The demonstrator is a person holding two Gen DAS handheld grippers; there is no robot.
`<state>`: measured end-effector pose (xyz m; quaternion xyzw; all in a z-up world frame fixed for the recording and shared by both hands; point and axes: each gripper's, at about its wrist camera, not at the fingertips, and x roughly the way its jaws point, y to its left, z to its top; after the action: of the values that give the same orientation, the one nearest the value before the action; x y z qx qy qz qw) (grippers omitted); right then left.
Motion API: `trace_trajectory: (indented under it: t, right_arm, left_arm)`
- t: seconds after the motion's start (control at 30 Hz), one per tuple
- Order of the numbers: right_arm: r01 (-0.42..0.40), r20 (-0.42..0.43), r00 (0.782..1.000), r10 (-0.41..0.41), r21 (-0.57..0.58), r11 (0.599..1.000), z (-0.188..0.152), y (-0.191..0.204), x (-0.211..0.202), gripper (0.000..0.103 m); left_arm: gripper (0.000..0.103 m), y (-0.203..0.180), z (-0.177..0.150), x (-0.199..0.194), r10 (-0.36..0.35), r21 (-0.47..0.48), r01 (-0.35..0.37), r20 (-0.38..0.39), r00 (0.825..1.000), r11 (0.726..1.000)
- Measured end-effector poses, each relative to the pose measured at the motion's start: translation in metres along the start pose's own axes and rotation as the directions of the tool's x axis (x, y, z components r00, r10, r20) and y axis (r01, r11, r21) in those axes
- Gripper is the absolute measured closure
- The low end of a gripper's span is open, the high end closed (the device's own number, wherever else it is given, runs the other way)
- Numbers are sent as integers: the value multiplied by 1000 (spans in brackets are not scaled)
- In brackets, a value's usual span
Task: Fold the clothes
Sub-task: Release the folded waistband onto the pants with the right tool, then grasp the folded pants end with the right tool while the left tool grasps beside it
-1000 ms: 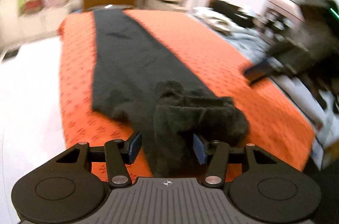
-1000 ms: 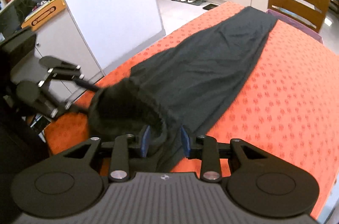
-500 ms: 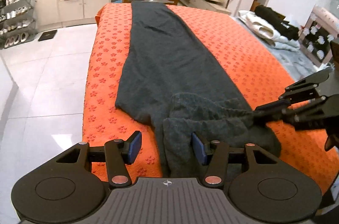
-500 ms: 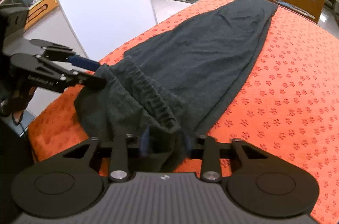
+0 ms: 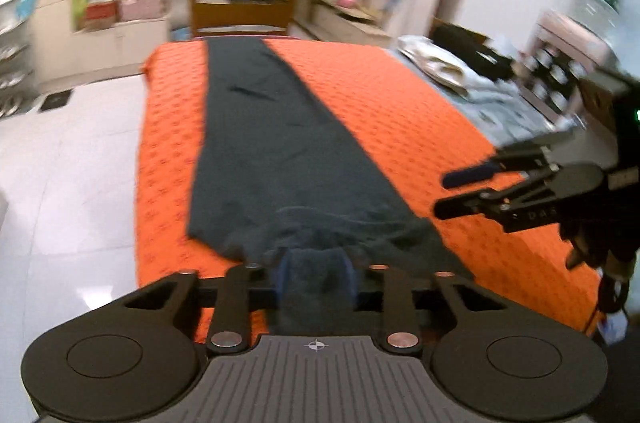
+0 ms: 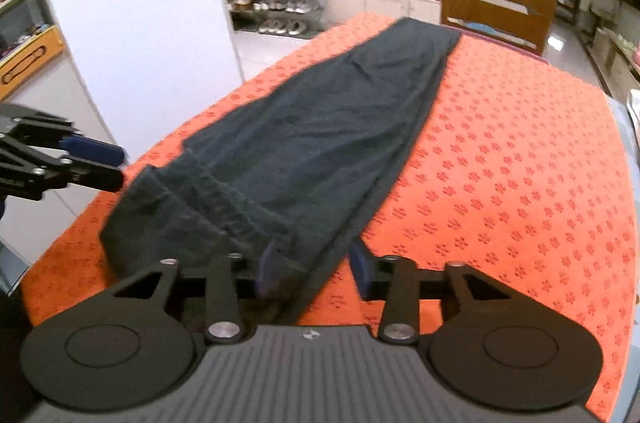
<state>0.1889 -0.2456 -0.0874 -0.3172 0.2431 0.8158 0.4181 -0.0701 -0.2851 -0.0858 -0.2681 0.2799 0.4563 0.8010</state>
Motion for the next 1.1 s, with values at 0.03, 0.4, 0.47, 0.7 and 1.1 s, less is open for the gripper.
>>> trace_trajectory:
  t: [0.03, 0.4, 0.47, 0.7, 1.1]
  right_arm:
    - [-7, -2, 1000, 7, -13, 1000, 2, 4, 0, 43]
    - [1, 19, 1000, 2, -111, 994, 16, 46, 21, 0]
    - [-7, 15, 1000, 8, -109, 994, 17, 46, 26, 1]
    - [-49, -22, 999, 48, -41, 998, 17, 41, 43, 51]
    - [-12, -56, 998, 6, -107, 994, 3, 34, 50, 81]
  left_arm:
    - [82, -2, 1, 4, -11, 11, 11, -10, 1000, 1000]
    - [82, 10, 11, 52, -2, 2, 2, -49, 999, 1000]
    - [82, 13, 9, 59, 4, -15, -5, -59, 998, 1000]
    - [82, 19, 4, 69, 5, -46, -9, -76, 997, 999]
    - [77, 21, 11, 65, 5, -29, -8, -89, 996, 1000]
